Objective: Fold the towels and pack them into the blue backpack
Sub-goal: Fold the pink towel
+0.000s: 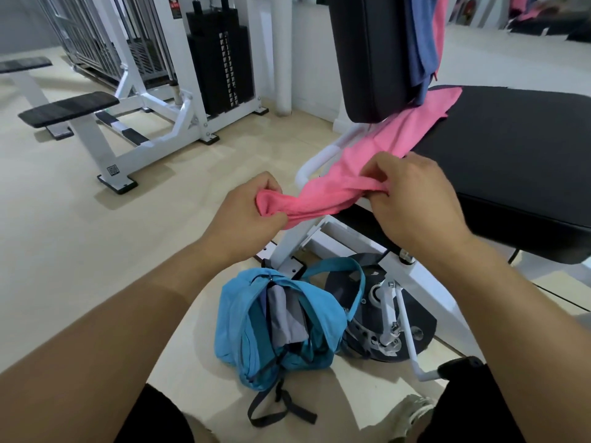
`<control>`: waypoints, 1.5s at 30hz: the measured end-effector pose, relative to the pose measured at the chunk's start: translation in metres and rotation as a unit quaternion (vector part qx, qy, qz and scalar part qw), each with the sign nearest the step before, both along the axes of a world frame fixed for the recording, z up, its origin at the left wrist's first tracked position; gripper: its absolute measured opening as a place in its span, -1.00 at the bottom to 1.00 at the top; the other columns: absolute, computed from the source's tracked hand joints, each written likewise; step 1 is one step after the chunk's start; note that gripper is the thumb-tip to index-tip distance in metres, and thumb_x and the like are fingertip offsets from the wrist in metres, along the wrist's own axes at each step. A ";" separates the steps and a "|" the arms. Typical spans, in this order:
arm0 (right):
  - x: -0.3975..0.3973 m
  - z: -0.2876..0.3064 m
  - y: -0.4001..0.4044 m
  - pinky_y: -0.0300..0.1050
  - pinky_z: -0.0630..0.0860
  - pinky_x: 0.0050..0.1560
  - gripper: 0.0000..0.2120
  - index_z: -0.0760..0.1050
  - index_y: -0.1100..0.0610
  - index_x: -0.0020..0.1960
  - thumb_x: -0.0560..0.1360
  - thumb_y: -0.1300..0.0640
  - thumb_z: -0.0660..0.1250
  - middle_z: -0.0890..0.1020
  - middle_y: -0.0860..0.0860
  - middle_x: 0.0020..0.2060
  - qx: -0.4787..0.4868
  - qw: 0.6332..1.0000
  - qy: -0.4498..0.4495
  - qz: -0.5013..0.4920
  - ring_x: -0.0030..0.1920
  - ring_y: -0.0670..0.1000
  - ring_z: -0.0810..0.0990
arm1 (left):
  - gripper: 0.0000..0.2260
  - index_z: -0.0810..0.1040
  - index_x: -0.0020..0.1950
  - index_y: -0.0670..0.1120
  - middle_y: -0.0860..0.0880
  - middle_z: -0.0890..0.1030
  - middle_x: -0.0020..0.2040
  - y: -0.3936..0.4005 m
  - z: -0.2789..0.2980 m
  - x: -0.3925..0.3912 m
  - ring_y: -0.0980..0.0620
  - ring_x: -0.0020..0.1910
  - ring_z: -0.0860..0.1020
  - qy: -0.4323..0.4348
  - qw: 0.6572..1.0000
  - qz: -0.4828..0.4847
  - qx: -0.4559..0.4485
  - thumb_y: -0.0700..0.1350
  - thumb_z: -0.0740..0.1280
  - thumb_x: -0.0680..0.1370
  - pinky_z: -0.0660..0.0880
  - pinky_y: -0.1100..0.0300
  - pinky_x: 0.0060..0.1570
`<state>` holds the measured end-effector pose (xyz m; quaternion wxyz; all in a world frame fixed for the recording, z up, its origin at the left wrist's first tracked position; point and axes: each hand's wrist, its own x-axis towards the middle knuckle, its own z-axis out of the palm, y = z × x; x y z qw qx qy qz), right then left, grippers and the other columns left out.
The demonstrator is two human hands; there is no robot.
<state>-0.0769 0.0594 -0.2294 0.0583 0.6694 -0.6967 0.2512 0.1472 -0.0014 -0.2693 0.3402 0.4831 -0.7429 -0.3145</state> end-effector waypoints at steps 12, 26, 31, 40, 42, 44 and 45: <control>0.042 -0.004 0.013 0.03 0.62 -0.14 -0.81 0.53 -0.07 0.01 0.44 0.14 0.37 0.70 -0.18 -0.21 0.024 0.973 -0.145 0.179 -0.20 -0.09 0.67 | -0.73 0.54 0.11 0.03 0.13 0.66 -0.04 0.030 0.001 -0.017 0.13 0.04 0.63 0.000 0.994 -0.096 -0.050 -0.08 0.47 0.44 0.55 0.07 0.19; 0.022 -0.010 -0.001 0.03 0.43 0.22 -0.60 0.53 -0.05 0.28 0.46 -0.07 0.43 0.64 -0.09 0.14 0.095 0.986 0.043 0.129 0.17 0.05 0.54 | -0.44 0.22 -0.49 -0.09 0.12 0.18 -0.59 0.010 0.003 0.003 0.14 -0.59 0.19 0.044 0.997 0.048 0.036 0.05 0.33 0.63 0.13 0.34 -0.55; 0.026 -0.013 -0.004 0.05 0.46 0.00 -0.86 0.57 0.00 0.10 0.59 0.02 0.30 0.63 -0.03 -0.04 0.064 0.990 0.027 0.119 0.01 0.13 0.55 | -0.81 0.58 -0.04 -0.25 -0.22 0.64 -0.14 0.003 -0.002 0.011 0.09 -0.21 0.53 0.087 0.995 0.041 0.041 -0.14 0.29 0.66 0.47 0.17 -0.12; 0.059 -0.017 0.007 -0.07 0.58 -0.19 -0.92 0.55 -0.07 0.00 0.61 0.10 0.31 0.65 -0.18 -0.30 0.048 0.963 -0.205 0.166 -0.24 -0.16 0.62 | -0.55 0.62 0.02 -0.15 0.02 0.67 -0.12 0.019 0.010 0.011 0.13 -0.13 0.61 0.145 0.979 -0.102 0.103 0.25 0.35 0.50 0.51 0.28 -0.05; 0.064 -0.018 0.011 -0.10 0.59 -0.21 -0.93 0.58 -0.03 -0.02 0.60 0.12 0.34 0.67 -0.15 -0.31 0.048 0.946 -0.269 0.175 -0.26 -0.15 0.64 | -0.59 0.65 0.01 -0.02 0.12 0.71 -0.12 0.024 0.015 0.013 0.20 -0.13 0.65 0.052 0.988 -0.127 0.070 0.19 0.58 0.31 0.52 0.36 -0.10; 0.068 -0.019 0.013 -0.08 0.60 -0.22 -0.93 0.62 -0.02 0.00 0.59 0.12 0.37 0.68 -0.13 -0.30 0.053 0.938 -0.286 0.186 -0.27 -0.13 0.65 | -0.69 0.69 -0.08 -0.04 0.03 0.71 -0.19 0.026 0.015 0.015 0.19 -0.21 0.64 -0.012 0.991 -0.117 0.060 0.06 0.63 0.30 0.53 0.32 -0.17; 0.067 -0.020 0.012 -0.08 0.60 -0.22 -0.94 0.63 -0.04 0.00 0.58 0.09 0.39 0.68 -0.15 -0.29 0.061 0.939 -0.275 0.195 -0.27 -0.14 0.64 | -0.72 0.68 -0.14 -0.12 -0.06 0.68 -0.25 0.025 0.014 0.018 0.16 -0.30 0.58 -0.025 0.992 -0.111 0.051 0.02 0.63 0.34 0.49 0.28 -0.24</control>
